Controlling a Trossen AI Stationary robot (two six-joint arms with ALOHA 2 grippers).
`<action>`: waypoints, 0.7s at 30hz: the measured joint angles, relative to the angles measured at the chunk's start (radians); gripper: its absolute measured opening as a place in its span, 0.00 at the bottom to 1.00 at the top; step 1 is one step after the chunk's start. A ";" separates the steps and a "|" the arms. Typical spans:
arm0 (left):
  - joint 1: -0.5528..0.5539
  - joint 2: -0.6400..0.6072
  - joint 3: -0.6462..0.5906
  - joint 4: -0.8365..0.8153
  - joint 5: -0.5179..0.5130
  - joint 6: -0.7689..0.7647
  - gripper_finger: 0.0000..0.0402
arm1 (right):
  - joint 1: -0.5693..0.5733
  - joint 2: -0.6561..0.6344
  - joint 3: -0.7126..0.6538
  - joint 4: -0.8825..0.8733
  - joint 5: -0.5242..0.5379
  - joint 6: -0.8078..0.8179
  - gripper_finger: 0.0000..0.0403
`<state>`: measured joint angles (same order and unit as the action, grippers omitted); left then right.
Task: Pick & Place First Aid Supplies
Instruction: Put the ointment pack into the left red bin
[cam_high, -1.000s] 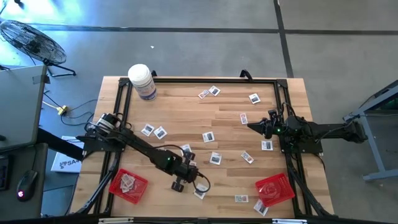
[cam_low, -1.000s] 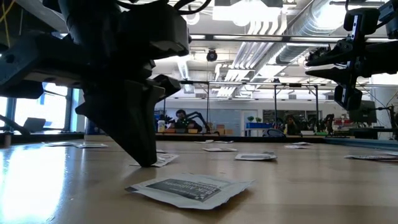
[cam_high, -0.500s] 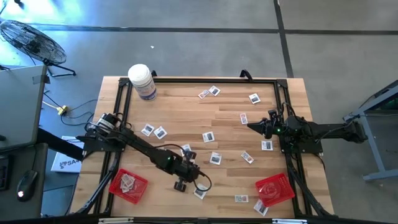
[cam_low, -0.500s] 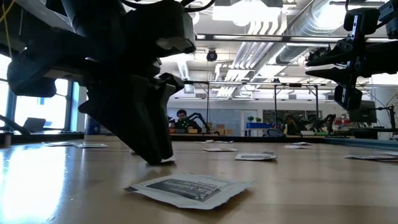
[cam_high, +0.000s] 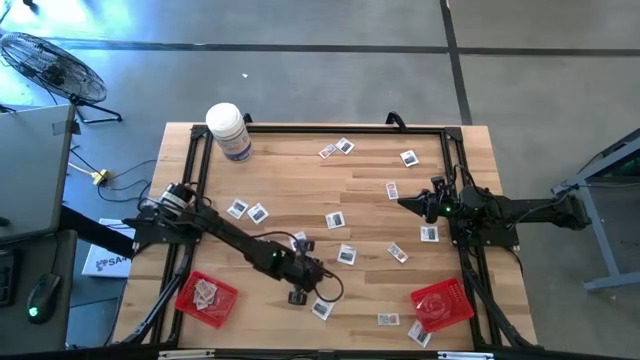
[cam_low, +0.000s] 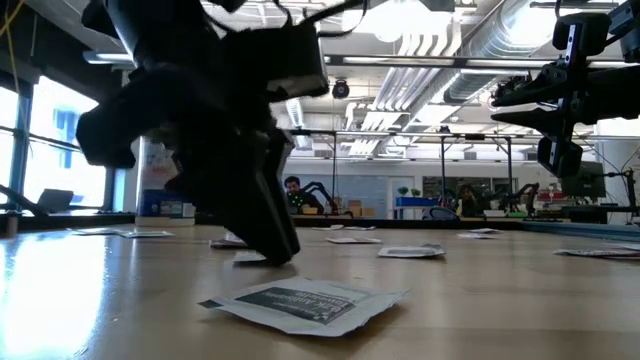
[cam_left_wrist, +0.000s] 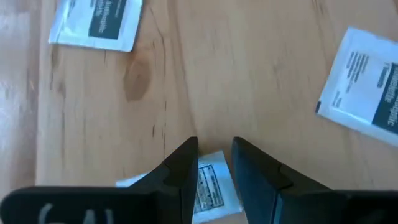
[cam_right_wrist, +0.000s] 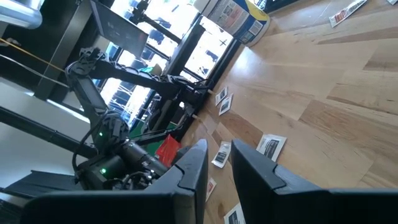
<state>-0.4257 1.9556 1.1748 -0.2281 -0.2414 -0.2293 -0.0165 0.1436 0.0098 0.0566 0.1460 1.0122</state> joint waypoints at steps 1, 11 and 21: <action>0.000 0.000 0.001 -0.011 -0.002 -0.013 0.25 | 0.000 0.000 0.000 0.000 0.000 0.000 0.16; -0.001 0.018 0.005 -0.061 0.003 -0.146 0.25 | 0.000 0.007 0.000 0.000 0.000 0.000 0.16; -0.014 0.011 0.035 -0.105 -0.016 -0.127 0.25 | 0.000 0.007 0.000 0.000 0.000 0.000 0.16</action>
<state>-0.4398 1.9663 1.2095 -0.3330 -0.2577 -0.3565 -0.0166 0.1509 0.0097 0.0563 0.1463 1.0122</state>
